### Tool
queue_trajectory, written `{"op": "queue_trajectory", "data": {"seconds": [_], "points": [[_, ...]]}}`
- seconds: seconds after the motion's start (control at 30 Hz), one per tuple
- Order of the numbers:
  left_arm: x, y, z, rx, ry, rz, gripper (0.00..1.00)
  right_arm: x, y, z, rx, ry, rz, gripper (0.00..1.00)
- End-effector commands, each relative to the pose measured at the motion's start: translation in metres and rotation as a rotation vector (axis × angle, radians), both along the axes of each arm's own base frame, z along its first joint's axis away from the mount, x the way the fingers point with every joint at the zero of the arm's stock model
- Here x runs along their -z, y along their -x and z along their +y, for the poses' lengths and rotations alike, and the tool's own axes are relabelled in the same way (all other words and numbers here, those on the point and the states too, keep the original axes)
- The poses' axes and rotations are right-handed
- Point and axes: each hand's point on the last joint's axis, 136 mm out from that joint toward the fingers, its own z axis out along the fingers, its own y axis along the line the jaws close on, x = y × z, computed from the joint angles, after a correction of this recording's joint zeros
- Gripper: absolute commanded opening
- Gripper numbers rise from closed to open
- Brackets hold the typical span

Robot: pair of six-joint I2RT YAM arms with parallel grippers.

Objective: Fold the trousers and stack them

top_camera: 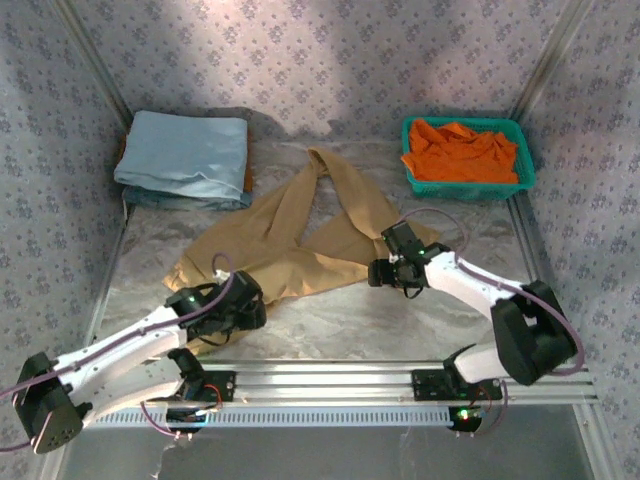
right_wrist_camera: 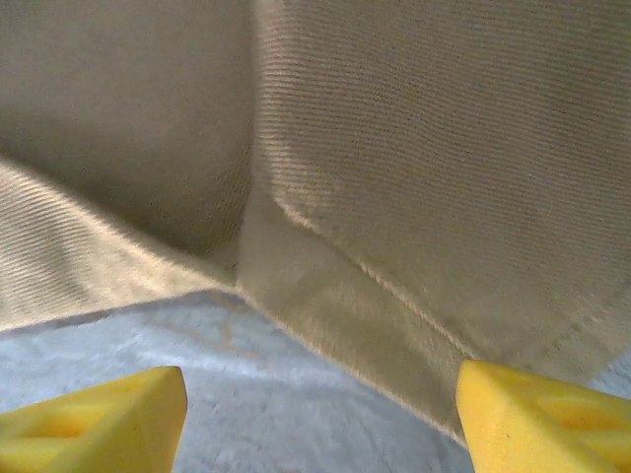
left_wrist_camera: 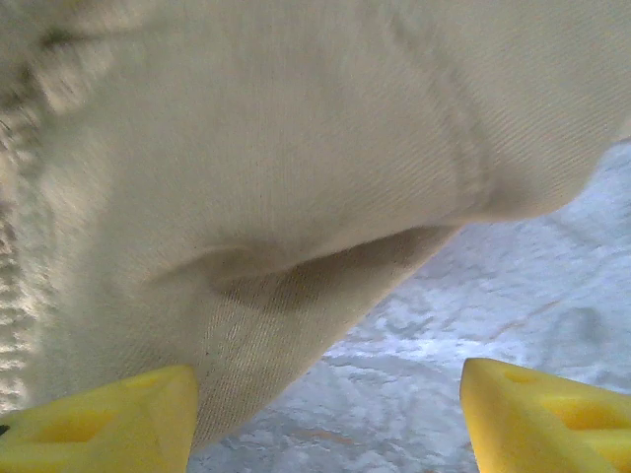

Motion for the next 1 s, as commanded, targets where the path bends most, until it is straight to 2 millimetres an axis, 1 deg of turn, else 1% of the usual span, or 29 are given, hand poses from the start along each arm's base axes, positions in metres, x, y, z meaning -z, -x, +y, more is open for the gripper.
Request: {"op": "queue_trajectory", "data": {"seconds": [0.0,0.03,0.1,0.17,0.23,0.3,0.33,0.37,0.43,0.47,0.5,0.53,0.57,0.63,0.77,0.83,0.87,0.93,0.97], "points": [[0.018,-0.002,0.004,-0.023,-0.036,-0.009,0.72,0.002,-0.020,0.005,-0.006,-0.002,-0.025,0.74],[0.022,-0.002,0.003,-0.015,-0.039,-0.008,0.73,0.004,-0.024,0.004,-0.005,0.011,-0.029,0.74],[0.032,-0.002,0.008,-0.012,-0.082,0.001,0.73,0.011,-0.031,0.001,0.003,0.038,-0.015,0.72],[0.043,0.003,0.012,0.003,-0.124,0.035,0.73,0.018,-0.036,-0.002,0.010,0.044,0.000,0.66],[0.057,0.005,0.013,-0.009,-0.130,0.050,0.72,0.023,-0.039,-0.005,0.021,0.056,0.010,0.53],[0.068,0.009,0.019,-0.037,-0.150,0.077,0.67,0.023,-0.040,-0.011,0.034,0.082,0.006,0.31],[0.068,0.009,0.019,-0.041,-0.158,0.080,0.60,0.021,-0.040,-0.014,0.043,0.092,-0.001,0.24],[0.068,0.008,0.019,-0.048,-0.163,0.079,0.50,0.018,-0.040,-0.016,0.049,0.095,-0.009,0.16],[0.062,0.004,0.019,-0.075,-0.163,0.064,0.25,0.008,-0.038,-0.019,0.058,0.091,-0.029,0.04],[0.058,0.002,0.017,-0.073,-0.148,0.051,0.14,0.001,-0.036,-0.022,0.064,0.090,-0.046,0.00],[0.052,0.000,0.017,-0.075,-0.144,0.032,0.03,-0.008,-0.034,-0.024,0.070,0.091,-0.065,0.00],[0.045,-0.003,0.017,-0.078,-0.138,0.010,0.00,-0.015,-0.032,-0.028,0.081,0.091,-0.083,0.00],[0.036,-0.003,0.021,-0.072,-0.147,-0.006,0.00,-0.025,-0.030,-0.031,0.089,0.089,-0.105,0.00],[0.013,-0.006,0.023,-0.063,-0.123,-0.054,0.00,-0.045,-0.024,-0.036,0.106,0.070,-0.151,0.00],[-0.050,-0.010,0.023,-0.021,-0.019,-0.180,0.00,-0.092,-0.007,-0.046,0.135,0.022,-0.256,0.00],[-0.079,-0.008,0.025,0.016,-0.003,-0.213,0.00,-0.110,0.004,-0.052,0.144,0.005,-0.294,0.00],[-0.095,-0.007,0.022,0.043,0.015,-0.228,0.00,-0.123,0.010,-0.055,0.153,-0.011,-0.322,0.00],[-0.122,-0.005,0.009,0.125,0.081,-0.258,0.00,-0.146,0.023,-0.061,0.165,-0.033,-0.376,0.00],[-0.138,-0.004,0.003,0.157,0.114,-0.289,0.00,-0.160,0.031,-0.064,0.170,-0.049,-0.411,0.00]]}}
